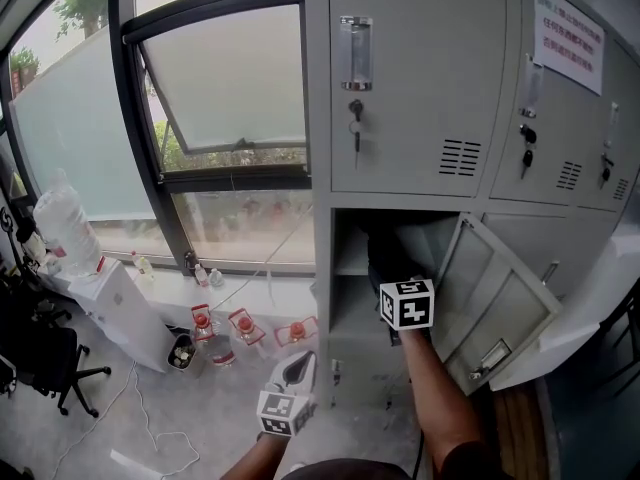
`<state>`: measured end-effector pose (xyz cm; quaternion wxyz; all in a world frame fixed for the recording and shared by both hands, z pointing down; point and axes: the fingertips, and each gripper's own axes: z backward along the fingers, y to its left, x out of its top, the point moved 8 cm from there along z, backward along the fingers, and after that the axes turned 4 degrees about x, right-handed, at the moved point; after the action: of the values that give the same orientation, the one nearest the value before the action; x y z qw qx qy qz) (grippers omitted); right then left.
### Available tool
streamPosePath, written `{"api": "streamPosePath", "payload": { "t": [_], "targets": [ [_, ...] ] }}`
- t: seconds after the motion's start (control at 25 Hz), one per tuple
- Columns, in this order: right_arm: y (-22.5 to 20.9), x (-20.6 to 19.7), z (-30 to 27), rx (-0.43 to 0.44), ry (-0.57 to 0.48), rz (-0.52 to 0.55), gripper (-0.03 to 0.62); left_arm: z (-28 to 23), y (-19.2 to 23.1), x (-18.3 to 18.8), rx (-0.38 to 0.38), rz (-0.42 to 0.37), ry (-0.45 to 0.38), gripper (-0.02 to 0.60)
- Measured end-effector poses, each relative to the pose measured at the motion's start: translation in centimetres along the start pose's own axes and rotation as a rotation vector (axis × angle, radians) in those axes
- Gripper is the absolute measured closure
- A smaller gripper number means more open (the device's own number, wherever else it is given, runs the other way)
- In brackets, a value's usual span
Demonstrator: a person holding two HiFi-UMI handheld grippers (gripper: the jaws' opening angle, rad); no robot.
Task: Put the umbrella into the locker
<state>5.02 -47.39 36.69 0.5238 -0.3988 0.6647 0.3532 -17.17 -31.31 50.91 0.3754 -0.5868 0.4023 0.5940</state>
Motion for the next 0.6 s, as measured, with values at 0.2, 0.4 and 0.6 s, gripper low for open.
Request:
{"api": "streamPosePath", "payload": {
  "t": [0.2, 0.4, 0.6],
  "targets": [
    [-0.8, 1.6, -2.6, 0.002, 0.088, 0.043, 0.345, 0.6, 0.6, -0.1, 0.013, 0.002, 0.002, 0.577],
    [-1.5, 2.6, -4.8, -0.003, 0.176, 0.029, 0.345, 0.7, 1.2, 0.5, 0.015, 0.000, -0.007, 0.577],
    [-2.3, 2.5, -6.4, -0.004, 0.257, 0.013, 0.345, 0.2, 1.8, 1.8, 0.009, -0.009, -0.023, 0.577]
  ]
}}
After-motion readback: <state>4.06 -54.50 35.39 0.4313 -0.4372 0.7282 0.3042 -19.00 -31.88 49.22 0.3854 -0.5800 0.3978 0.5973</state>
